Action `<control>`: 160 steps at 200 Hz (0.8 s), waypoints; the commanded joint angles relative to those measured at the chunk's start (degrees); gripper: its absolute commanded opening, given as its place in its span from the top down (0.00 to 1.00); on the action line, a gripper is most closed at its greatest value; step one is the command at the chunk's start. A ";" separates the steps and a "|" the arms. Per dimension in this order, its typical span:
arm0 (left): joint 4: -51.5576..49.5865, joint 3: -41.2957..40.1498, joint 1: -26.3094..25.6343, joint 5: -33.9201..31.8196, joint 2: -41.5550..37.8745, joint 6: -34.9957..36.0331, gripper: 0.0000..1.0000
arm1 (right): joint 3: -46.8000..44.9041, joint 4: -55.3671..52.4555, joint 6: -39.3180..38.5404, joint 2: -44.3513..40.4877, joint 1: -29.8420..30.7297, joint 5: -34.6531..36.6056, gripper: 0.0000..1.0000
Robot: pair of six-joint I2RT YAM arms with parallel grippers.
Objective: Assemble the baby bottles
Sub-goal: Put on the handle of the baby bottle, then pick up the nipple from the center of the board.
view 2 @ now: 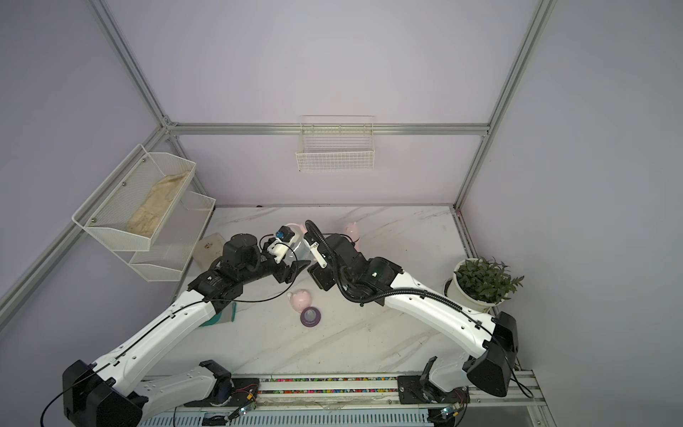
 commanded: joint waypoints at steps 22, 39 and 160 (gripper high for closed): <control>11.37 -2.34 0.78 -10.53 -4.66 -0.62 1.00 | -8.04 3.41 3.44 -8.87 0.54 -6.90 0.21; 15.13 -4.77 1.89 -12.97 -6.70 -1.14 1.00 | -12.25 6.99 6.89 -9.42 0.54 -8.57 0.20; 23.57 -21.42 7.42 -10.57 -25.18 -12.16 1.00 | -25.17 26.89 11.34 10.87 1.94 -14.79 0.10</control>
